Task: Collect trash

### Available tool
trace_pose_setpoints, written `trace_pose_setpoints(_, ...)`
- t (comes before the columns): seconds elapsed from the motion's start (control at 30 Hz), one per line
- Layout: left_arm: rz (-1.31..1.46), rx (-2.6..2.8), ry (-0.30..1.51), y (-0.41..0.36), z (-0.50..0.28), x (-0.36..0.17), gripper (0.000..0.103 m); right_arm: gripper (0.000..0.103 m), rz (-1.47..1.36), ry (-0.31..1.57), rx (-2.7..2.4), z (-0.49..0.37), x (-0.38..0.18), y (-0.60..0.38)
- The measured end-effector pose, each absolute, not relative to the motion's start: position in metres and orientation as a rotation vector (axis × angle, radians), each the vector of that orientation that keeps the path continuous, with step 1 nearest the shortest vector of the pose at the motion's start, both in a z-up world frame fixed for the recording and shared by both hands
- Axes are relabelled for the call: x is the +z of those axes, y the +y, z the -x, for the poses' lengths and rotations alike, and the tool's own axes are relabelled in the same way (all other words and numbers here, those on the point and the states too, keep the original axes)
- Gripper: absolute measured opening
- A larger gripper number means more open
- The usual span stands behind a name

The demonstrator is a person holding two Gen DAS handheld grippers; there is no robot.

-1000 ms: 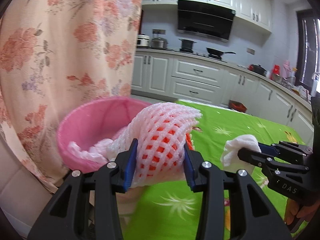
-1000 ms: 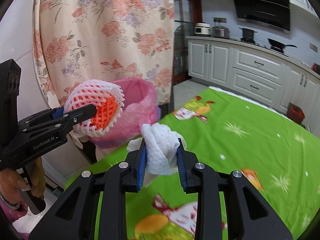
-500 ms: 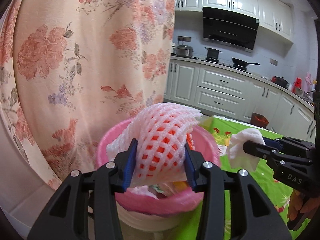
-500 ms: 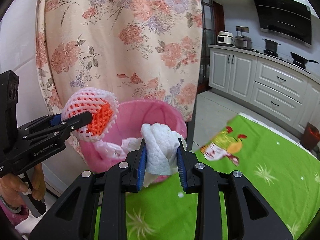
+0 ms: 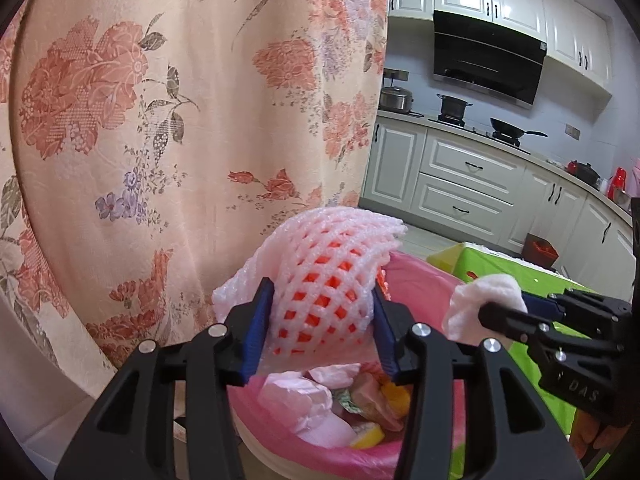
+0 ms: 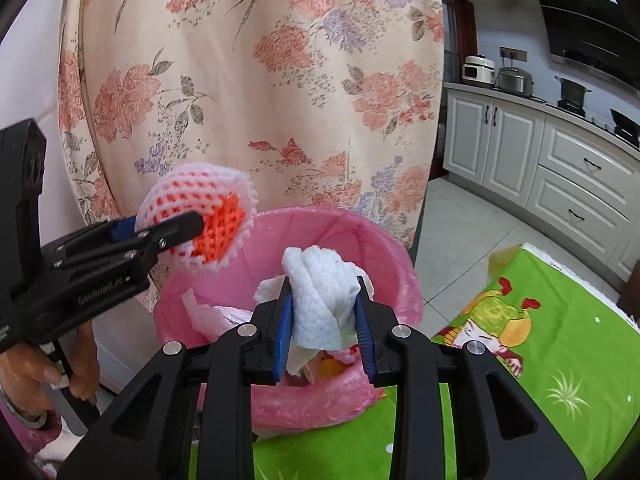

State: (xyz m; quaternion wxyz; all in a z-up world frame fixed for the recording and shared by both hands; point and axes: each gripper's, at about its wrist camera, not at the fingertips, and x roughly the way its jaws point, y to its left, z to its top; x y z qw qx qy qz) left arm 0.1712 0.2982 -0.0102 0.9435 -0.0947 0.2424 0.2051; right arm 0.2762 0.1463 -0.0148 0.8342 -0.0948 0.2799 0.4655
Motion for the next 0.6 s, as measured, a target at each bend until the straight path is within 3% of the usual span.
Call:
trace_pose_setpoints(0.1, 0.192, 0.426, 0.507, 0.304, -0.175, -0.013, 0.048, 0.031, 0.203, 0.602, 0.986, -0.28, -0.019, 0.15)
trace_pose_setpoints(0.17, 0.195, 0.428, 0.513, 0.305, -0.175, -0.016, 0.053, 0.038, 0.205, 0.609, 0.979, -0.283, -0.022, 0.152)
trace_pose_setpoints(0.23, 0.194, 0.434, 0.521, 0.305, -0.174, -0.019, 0.062, 0.057, 0.196, 0.609, 0.971, -0.285, -0.023, 0.151)
trace_pose_setpoints(0.6, 0.206, 0.47, 0.501, 0.302, -0.154, -0.015, 0.089, 0.064, 0.165, 0.587, 0.957, -0.282, -0.015, 0.134)
